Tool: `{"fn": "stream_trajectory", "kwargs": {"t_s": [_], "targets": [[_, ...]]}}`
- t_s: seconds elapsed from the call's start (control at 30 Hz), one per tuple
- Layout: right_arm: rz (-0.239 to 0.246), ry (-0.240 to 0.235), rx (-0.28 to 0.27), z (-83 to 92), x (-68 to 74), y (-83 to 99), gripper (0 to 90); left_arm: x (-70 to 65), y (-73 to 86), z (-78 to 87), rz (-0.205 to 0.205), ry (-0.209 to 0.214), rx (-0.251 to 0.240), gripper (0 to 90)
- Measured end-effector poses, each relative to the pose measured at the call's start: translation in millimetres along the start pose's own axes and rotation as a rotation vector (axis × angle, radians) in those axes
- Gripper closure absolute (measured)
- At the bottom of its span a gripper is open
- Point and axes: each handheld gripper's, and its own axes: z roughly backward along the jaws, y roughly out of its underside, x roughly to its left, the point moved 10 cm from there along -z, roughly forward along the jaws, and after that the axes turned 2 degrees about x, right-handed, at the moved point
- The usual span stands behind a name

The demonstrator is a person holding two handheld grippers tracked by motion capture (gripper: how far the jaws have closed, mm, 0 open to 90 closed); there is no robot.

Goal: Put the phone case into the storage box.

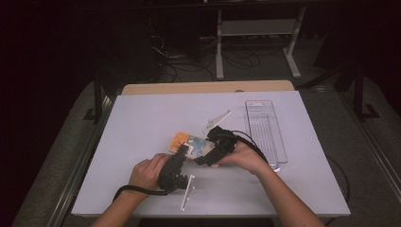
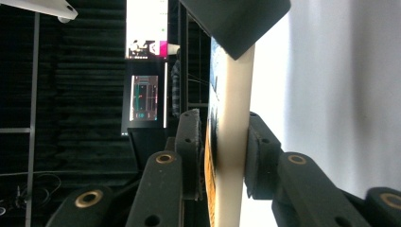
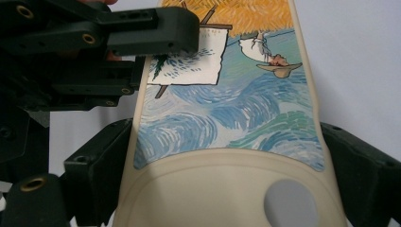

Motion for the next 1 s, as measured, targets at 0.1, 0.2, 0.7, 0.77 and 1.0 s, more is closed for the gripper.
{"fn": "stream_trajectory", "kwargs": {"t_s": [0.1, 0.2, 0.7, 0.77, 1.0], "targets": [[0.002, -0.002, -0.002, 0.6, 0.1, -0.3, 10.4, -0.8, -0.2, 0.4, -0.003, 0.011, 0.000, 74.7], [0.002, -0.004, -0.001, 0.6, 1.1, -0.7, 10.4, -1.1, -0.2, 0.7, -0.008, 0.021, 0.002, 76.8], [0.025, -0.023, -0.004, -1.4, 2.3, -0.8, 9.6, 1.3, 0.0, 5.4, -0.052, 0.025, 0.008, 79.4], [0.013, -0.029, -0.008, -0.8, 4.1, -1.5, 9.3, 2.0, 0.1, 5.9, -0.049, 0.025, 0.007, 79.4], [0.025, -0.028, -0.037, 1.4, 5.6, -5.2, 5.8, 1.4, 1.0, 6.7, -0.055, 0.028, 0.009, 79.8]]}}
